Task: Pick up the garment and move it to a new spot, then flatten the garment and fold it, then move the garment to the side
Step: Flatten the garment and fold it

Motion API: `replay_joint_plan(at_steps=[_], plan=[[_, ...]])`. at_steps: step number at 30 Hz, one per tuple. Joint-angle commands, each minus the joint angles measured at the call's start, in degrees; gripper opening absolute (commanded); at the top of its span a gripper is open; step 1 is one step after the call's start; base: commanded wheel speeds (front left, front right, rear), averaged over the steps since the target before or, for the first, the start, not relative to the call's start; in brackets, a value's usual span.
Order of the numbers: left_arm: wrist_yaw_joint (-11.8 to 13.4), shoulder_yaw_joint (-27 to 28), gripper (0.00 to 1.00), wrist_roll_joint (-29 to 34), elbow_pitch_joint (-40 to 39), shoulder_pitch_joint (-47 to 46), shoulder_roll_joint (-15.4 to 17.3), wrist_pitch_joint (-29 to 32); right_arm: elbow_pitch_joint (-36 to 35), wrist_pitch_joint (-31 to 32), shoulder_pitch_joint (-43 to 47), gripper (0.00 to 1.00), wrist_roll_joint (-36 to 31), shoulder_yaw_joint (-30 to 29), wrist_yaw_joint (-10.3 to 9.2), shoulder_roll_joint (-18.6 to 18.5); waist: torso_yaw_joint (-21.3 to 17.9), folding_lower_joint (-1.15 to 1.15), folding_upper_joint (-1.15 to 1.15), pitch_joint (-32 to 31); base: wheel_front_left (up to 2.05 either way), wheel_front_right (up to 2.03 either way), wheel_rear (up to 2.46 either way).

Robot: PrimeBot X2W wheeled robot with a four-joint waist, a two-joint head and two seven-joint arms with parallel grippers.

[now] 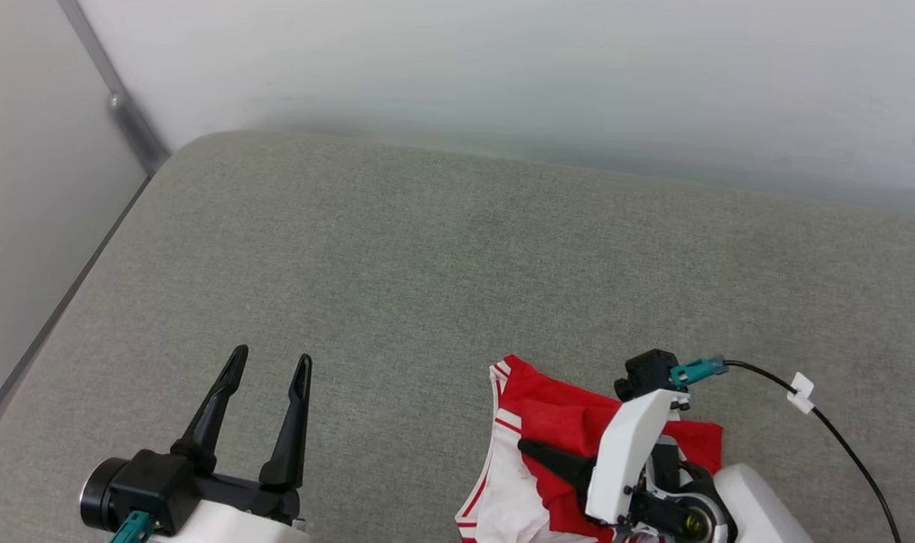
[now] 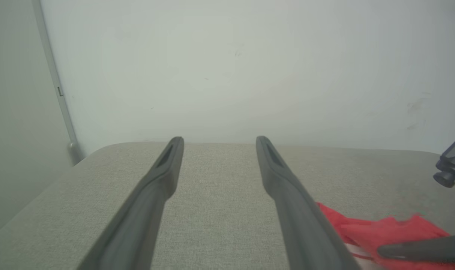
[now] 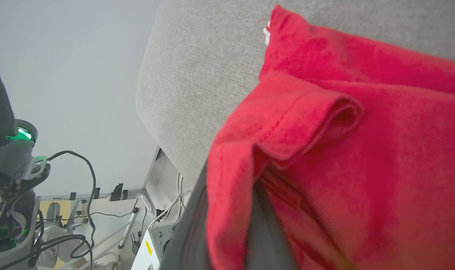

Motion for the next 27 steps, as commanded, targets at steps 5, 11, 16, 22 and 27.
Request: replay_joint_plan(at_steps=[5,11,16,22,27], plan=[[-0.1,0.0,1.00,-0.2,0.2,-1.0,-0.1,-0.1,1.3,-3.2,-3.1,1.00,2.7,7.0,-0.02,0.1,-0.2,0.00,0.00,0.8,0.00,0.00,0.00],[-0.1,0.2,1.00,-0.2,0.5,-0.8,-0.1,-0.1,-0.1,-4.8,-5.3,1.00,2.9,9.1,-0.02,0.0,-1.9,0.00,0.00,0.1,0.00,0.00,0.00],[-0.1,-0.1,1.00,-0.2,0.4,-0.3,-0.1,-0.1,-2.5,-8.1,-7.5,1.00,-11.1,6.0,-0.02,-0.5,-4.0,0.00,0.00,-0.6,0.00,0.00,0.00],[-0.1,0.3,1.00,-0.1,0.5,0.1,-0.8,-0.1,-9.7,-14.9,-4.1,1.00,-26.5,0.8,-0.01,-7.0,-6.4,0.00,0.00,-1.1,0.00,0.00,0.00],[-0.1,0.9,1.00,-0.6,0.9,0.4,-1.4,-0.1,-15.3,-22.8,1.4,1.00,-33.3,-6.4,-0.02,-12.2,-8.1,0.00,0.00,-1.4,0.00,0.00,0.00]])
